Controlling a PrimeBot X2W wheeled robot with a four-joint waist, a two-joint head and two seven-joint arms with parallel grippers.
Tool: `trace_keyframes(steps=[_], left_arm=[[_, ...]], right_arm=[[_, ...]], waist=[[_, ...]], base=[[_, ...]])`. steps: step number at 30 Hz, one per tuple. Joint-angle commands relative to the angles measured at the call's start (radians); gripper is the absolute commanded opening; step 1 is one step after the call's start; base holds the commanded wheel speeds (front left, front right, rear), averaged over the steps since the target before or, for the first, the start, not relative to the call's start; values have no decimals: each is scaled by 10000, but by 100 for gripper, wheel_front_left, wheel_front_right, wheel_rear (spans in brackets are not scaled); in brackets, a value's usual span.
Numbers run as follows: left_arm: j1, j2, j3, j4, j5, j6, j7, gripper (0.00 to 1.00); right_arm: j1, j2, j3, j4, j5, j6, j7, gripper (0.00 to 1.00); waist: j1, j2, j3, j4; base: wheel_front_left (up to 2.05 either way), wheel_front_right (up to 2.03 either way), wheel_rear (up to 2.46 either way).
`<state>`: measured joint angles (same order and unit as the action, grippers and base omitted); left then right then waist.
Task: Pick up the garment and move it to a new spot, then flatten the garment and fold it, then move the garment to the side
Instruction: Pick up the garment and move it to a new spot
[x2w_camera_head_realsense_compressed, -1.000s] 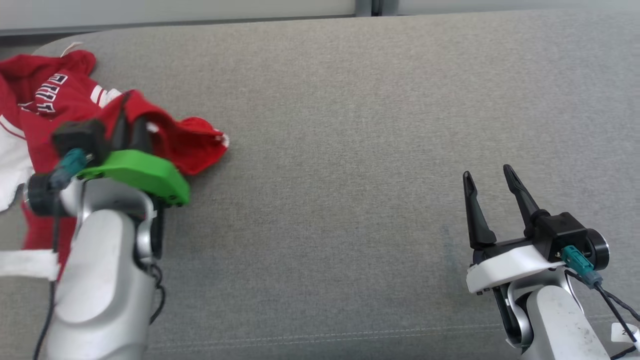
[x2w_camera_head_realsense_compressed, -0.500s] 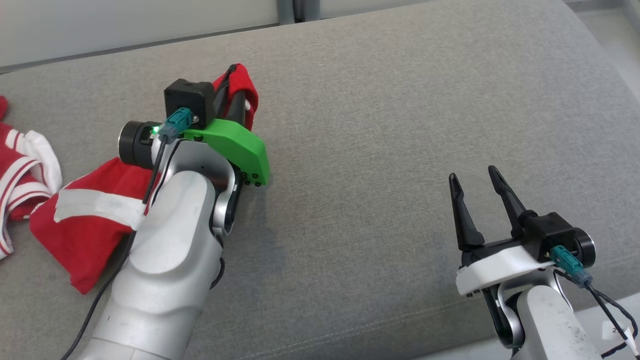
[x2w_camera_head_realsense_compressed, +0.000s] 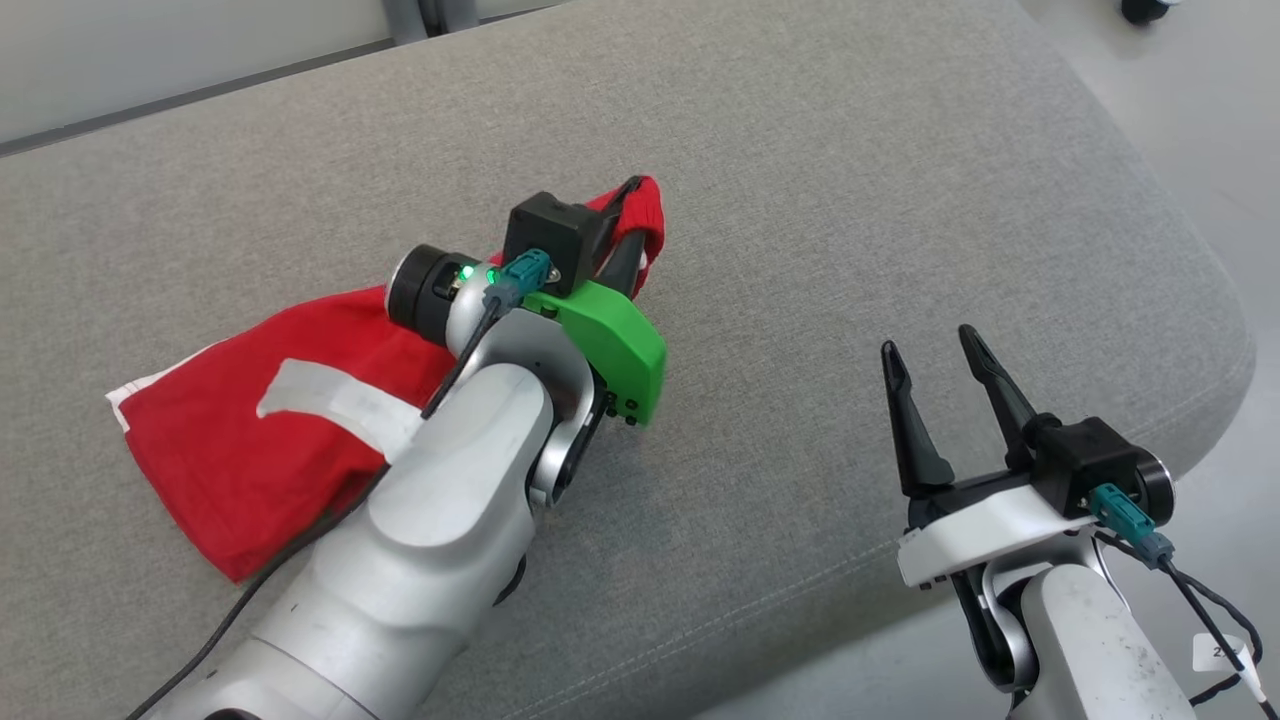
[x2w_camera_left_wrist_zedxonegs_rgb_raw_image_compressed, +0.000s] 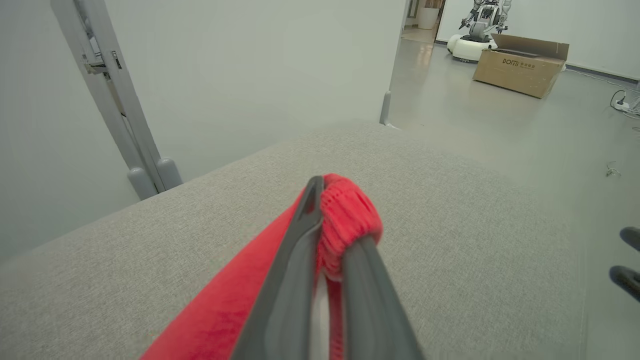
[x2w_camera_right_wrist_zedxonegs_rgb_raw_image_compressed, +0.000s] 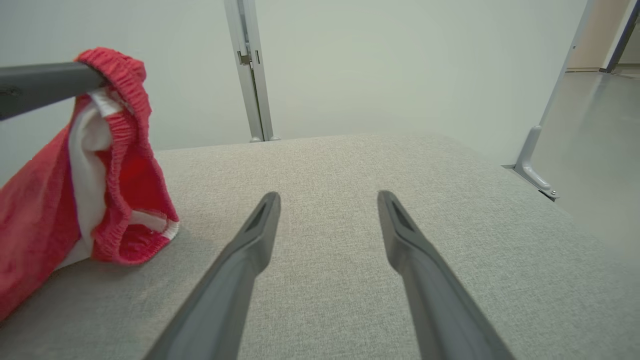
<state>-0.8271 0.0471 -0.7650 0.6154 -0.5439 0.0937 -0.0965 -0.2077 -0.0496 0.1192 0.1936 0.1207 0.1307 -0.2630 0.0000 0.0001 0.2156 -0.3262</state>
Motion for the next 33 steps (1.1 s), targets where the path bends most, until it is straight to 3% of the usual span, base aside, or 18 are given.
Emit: trace_keyframes(steps=[1, 2, 3, 4, 5, 13, 23, 33], left_arm=[[-150, 63, -100, 115, -98, 91, -143, 0], [-137, 62, -272, 258, -230, 143, -252, 9], [-94, 63, -438, 421, -370, 181, -326, 44], [-47, 57, -608, 553, -515, 196, -421, 95], [3, 60, -736, 682, -660, 221, -484, 100], [357, 51, -1769, 1274, -1813, 47, -921, 100], [1295, 51, -3088, 1603, -2416, -165, -922, 100], [2253, 58, -3371, 1487, -2677, 105, -1353, 100]], right_arm=[[-72, -16, 53, 22, 78, 1, -34, 100], [-90, -14, 85, 29, 106, 1, -32, 100], [-111, -16, 116, 39, 121, 1, -34, 100], [-132, -17, 141, 51, 133, 1, -32, 100], [-145, -16, 165, 57, 152, -1, -34, 100], [90, -20, 56, 231, -17, 1, -34, 100], [652, -22, -489, 327, -419, -1, -34, 100], [832, -23, -755, 274, -519, -1, -34, 100]], waist=[[0, -1, 157, -179], [0, -1, 174, -190], [0, -1, 186, -188], [0, -1, 192, -172], [0, -1, 194, -139], [0, -1, -162, 642], [0, -1, -955, 2082], [0, -1, -1206, 2683]], base=[[0, 0, 0], [0, 0, 0], [0, 0, 0], [0, 0, 0], [0, 0, 0], [0, 0, 0], [0, 0, 0], [0, 0, 0]])
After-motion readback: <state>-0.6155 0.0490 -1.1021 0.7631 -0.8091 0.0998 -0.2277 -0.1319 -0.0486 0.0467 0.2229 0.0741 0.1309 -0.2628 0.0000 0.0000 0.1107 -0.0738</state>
